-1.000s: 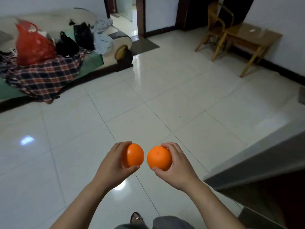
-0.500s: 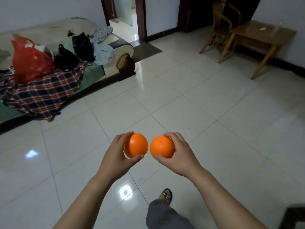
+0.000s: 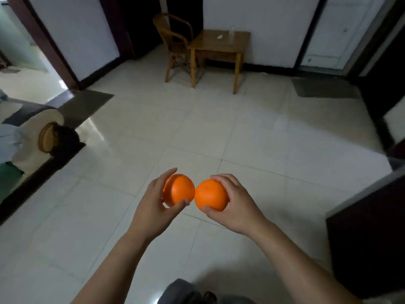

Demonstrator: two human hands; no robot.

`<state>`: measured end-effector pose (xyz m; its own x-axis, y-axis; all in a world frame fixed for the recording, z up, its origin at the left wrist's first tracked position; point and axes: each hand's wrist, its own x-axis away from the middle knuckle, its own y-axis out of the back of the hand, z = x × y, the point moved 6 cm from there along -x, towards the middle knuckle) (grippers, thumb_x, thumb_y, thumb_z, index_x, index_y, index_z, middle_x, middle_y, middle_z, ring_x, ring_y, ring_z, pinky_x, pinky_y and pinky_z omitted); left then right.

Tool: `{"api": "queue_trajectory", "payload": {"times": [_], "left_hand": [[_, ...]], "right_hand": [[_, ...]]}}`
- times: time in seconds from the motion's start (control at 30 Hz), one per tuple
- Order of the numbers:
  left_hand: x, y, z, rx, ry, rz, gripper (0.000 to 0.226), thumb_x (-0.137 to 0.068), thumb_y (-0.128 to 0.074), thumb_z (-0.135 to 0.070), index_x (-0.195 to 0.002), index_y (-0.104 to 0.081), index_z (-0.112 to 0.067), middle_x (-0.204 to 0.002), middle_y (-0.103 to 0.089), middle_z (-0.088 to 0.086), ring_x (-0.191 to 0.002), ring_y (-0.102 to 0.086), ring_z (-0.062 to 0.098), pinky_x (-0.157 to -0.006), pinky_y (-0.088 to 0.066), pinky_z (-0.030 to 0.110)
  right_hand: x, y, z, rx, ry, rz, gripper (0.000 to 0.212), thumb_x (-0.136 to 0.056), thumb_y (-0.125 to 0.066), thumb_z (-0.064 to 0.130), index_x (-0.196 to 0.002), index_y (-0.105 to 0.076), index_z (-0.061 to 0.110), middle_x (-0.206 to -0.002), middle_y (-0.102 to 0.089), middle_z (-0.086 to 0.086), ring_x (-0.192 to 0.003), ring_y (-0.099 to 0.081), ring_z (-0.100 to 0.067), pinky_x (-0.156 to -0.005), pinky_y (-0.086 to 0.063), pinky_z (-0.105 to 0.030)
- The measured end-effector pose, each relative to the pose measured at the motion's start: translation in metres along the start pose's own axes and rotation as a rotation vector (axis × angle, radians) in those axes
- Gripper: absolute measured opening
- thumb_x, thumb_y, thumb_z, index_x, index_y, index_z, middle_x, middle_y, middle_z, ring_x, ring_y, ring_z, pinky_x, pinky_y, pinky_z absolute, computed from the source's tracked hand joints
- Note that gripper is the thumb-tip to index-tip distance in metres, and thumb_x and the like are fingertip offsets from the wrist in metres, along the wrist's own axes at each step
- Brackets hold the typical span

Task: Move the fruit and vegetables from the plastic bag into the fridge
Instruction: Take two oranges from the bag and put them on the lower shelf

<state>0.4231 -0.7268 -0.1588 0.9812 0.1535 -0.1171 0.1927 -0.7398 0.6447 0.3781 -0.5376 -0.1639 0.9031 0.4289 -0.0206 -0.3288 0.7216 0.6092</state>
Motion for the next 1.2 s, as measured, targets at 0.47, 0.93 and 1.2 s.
{"api": "queue_trajectory", "payload": {"times": [0.47, 0.93, 1.2], "left_hand": [[-0.207, -0.213, -0.132, 0.173, -0.449, 0.634, 0.062, -0.071, -0.076, -0.04, -0.124, -0.045, -0.044, -0.125, -0.045, -0.016, -0.11, -0.046, 0.004, -0.08, -0.045, 0.018], [-0.284, -0.381, -0.331, 0.249, -0.718, 1.03, 0.07, -0.064, -0.063, -0.052, -0.128, -0.037, -0.038, -0.132, -0.039, -0.012, -0.112, -0.042, 0.01, -0.086, -0.041, 0.028], [-0.239, -0.516, -0.472, 0.267, -0.845, 1.356, 0.081, -0.059, -0.07, -0.054, -0.127, -0.028, -0.042, -0.127, -0.031, -0.016, -0.116, -0.039, 0.011, -0.088, -0.043, 0.029]], "right_hand": [[-0.004, 0.173, -0.143, 0.093, -0.464, -0.626, 0.073, -0.068, -0.076, 0.039, -0.13, -0.04, 0.028, -0.132, -0.04, 0.01, -0.113, -0.044, -0.007, -0.089, -0.038, -0.022], [0.031, 0.31, -0.208, 0.15, -0.831, -1.053, 0.079, -0.068, -0.079, 0.041, -0.133, -0.034, 0.033, -0.137, -0.035, 0.01, -0.115, -0.041, -0.009, -0.096, -0.043, -0.034], [0.118, 0.421, -0.257, 0.259, -0.892, -1.31, 0.069, -0.068, -0.075, 0.049, -0.123, -0.033, 0.045, -0.118, -0.033, 0.026, -0.101, -0.041, 0.003, -0.08, -0.036, -0.015]]}}
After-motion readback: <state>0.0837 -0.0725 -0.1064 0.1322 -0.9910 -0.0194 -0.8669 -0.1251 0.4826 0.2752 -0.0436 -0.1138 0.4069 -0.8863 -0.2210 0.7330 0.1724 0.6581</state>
